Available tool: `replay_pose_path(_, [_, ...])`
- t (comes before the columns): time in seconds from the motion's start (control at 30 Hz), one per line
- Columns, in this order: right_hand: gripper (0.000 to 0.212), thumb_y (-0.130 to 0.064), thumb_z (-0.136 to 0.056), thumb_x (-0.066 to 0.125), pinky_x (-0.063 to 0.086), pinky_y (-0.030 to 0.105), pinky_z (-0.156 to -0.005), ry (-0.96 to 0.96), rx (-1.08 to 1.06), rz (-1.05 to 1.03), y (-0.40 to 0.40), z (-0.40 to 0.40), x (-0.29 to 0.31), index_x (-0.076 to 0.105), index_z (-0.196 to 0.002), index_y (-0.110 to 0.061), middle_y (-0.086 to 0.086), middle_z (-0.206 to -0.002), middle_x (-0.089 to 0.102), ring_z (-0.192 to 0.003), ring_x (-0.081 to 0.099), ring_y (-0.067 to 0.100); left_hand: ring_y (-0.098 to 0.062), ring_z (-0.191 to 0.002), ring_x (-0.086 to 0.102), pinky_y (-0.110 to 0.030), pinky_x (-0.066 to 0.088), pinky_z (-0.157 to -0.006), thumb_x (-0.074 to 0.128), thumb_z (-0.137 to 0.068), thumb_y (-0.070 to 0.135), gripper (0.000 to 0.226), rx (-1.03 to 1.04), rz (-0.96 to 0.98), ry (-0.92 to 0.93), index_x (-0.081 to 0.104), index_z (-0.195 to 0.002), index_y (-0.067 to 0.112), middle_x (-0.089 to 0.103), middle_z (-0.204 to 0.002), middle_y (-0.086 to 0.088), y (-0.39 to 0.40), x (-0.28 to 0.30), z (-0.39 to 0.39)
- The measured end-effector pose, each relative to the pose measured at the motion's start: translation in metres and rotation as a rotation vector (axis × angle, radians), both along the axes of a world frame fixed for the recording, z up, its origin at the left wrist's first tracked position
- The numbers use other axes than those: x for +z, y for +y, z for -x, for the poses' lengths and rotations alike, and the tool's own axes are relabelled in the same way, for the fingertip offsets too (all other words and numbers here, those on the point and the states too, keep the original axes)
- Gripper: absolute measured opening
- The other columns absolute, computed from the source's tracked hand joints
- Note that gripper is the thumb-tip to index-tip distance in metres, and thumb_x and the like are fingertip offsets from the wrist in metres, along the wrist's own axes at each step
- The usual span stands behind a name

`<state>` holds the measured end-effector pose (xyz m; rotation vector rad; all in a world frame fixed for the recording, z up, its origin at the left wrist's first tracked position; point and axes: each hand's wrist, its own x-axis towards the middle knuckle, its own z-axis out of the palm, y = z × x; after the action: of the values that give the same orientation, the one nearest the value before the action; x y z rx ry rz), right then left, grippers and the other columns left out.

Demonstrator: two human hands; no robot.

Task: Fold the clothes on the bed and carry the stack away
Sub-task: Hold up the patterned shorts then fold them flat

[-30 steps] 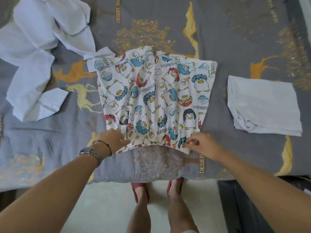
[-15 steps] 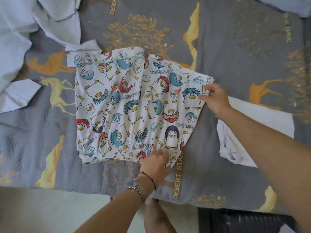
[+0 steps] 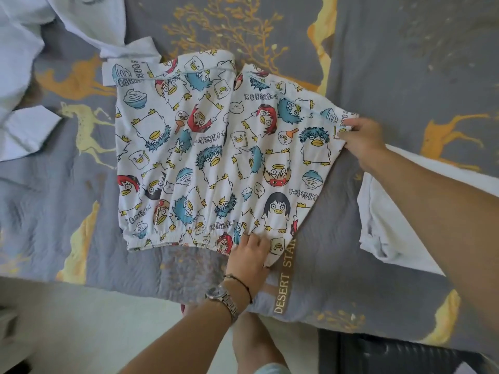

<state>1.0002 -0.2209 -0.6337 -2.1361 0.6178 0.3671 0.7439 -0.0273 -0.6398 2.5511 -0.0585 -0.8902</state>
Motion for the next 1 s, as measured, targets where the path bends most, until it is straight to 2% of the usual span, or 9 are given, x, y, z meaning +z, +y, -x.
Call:
replay_pose_path(0.13, [0.033, -0.001, -0.079, 0.066, 0.049, 0.023, -0.068, -0.087, 0.040, 0.093, -0.001, -0.003, 0.014, 0.065, -0.111, -0.008, 0.011, -0.103, 0.063, -0.084, 0.058, 0.019, -0.018, -0.106, 0.045, -0.028, 0.048, -0.086, 0.049, -0.087, 0.017, 0.023, 0.101, 0.081, -0.048, 0.052, -0.109, 0.013, 0.053, -0.110, -0.001, 0.006, 0.005, 0.003])
replay_pose_path(0.27, [0.035, -0.002, -0.079, 0.068, 0.056, 0.036, -0.080, -0.126, 0.048, 0.126, 0.005, -0.004, 0.038, 0.063, -0.112, -0.010, 0.008, -0.099, 0.058, -0.088, 0.061, 0.024, -0.016, -0.086, 0.048, -0.032, 0.049, -0.074, 0.049, -0.085, 0.015, 0.013, 0.253, 0.173, -0.112, 0.060, -0.091, 0.009, 0.058, -0.089, 0.000, 0.016, 0.020, 0.008])
replay_pose_path(0.37, [0.037, -0.004, -0.077, 0.067, 0.048, 0.033, -0.092, -0.189, 0.118, 0.251, 0.017, -0.004, 0.063, 0.062, -0.113, -0.011, 0.015, -0.118, 0.055, -0.103, 0.058, 0.028, -0.014, -0.073, 0.050, -0.026, 0.042, -0.062, 0.055, -0.086, 0.015, 0.008, 0.418, 0.220, -0.190, 0.062, -0.088, 0.011, 0.059, -0.077, 0.000, 0.035, 0.036, 0.016])
replay_pose_path(0.43, [0.039, -0.001, -0.076, 0.063, 0.042, 0.029, -0.094, -0.233, 0.174, 0.311, 0.032, -0.007, 0.083, 0.062, -0.114, -0.010, 0.016, -0.123, 0.052, -0.108, 0.055, 0.030, -0.013, -0.066, 0.051, -0.024, 0.039, -0.059, 0.058, -0.088, 0.019, 0.007, 0.494, 0.229, -0.227, 0.062, -0.089, 0.014, 0.059, -0.073, 0.001, 0.054, 0.048, 0.018])
replay_pose_path(0.57, [0.038, 0.001, -0.078, 0.057, 0.041, 0.030, -0.094, -0.318, 0.259, 0.331, 0.081, -0.016, 0.119, 0.064, -0.114, -0.009, 0.013, -0.119, 0.053, -0.109, 0.055, 0.031, -0.018, -0.069, 0.060, -0.030, 0.052, -0.068, 0.059, -0.089, 0.022, 0.008, 0.593, 0.287, -0.230, 0.063, -0.091, 0.015, 0.062, -0.074, 0.002, 0.096, 0.068, 0.016])
replay_pose_path(0.7, [0.038, 0.004, -0.079, 0.055, 0.037, 0.027, -0.097, -0.394, 0.361, 0.311, 0.144, -0.024, 0.145, 0.062, -0.116, -0.007, 0.017, -0.127, 0.050, -0.115, 0.052, 0.030, -0.007, -0.061, 0.052, -0.019, 0.042, -0.060, 0.061, -0.088, 0.023, 0.012, 0.694, 0.315, -0.273, 0.054, -0.078, 0.021, 0.056, -0.066, 0.003, 0.140, 0.079, 0.016])
replay_pose_path(0.77, [0.038, 0.003, -0.081, 0.055, 0.037, 0.028, -0.097, -0.418, 0.400, 0.336, 0.178, -0.025, 0.152, 0.061, -0.117, -0.008, 0.016, -0.127, 0.050, -0.116, 0.051, 0.029, -0.004, -0.060, 0.050, -0.012, 0.038, -0.058, 0.063, -0.087, 0.021, 0.014, 0.735, 0.311, -0.296, 0.054, -0.077, 0.017, 0.055, -0.066, 0.002, 0.163, 0.080, 0.016])
replay_pose_path(0.9, [0.038, 0.005, -0.084, 0.053, 0.039, 0.028, -0.096, -0.433, 0.464, 0.333, 0.245, -0.029, 0.149, 0.060, -0.119, -0.008, 0.011, -0.129, 0.049, -0.115, 0.051, 0.027, 0.004, -0.058, 0.047, -0.008, 0.037, -0.054, 0.065, -0.085, 0.018, 0.016, 0.844, 0.316, -0.302, 0.053, -0.075, 0.018, 0.051, -0.061, 0.014, 0.212, 0.070, 0.015])
replay_pose_path(1.0, [0.037, 0.006, -0.084, 0.052, 0.036, 0.023, -0.096, -0.419, 0.523, 0.344, 0.292, -0.033, 0.135, 0.060, -0.118, -0.007, 0.011, -0.132, 0.049, -0.118, 0.049, 0.026, -0.011, -0.061, 0.051, -0.015, 0.038, -0.056, 0.065, -0.085, 0.020, 0.018, 0.923, 0.291, -0.226, 0.055, -0.075, 0.010, 0.056, -0.063, 0.001, 0.245, 0.052, 0.016])
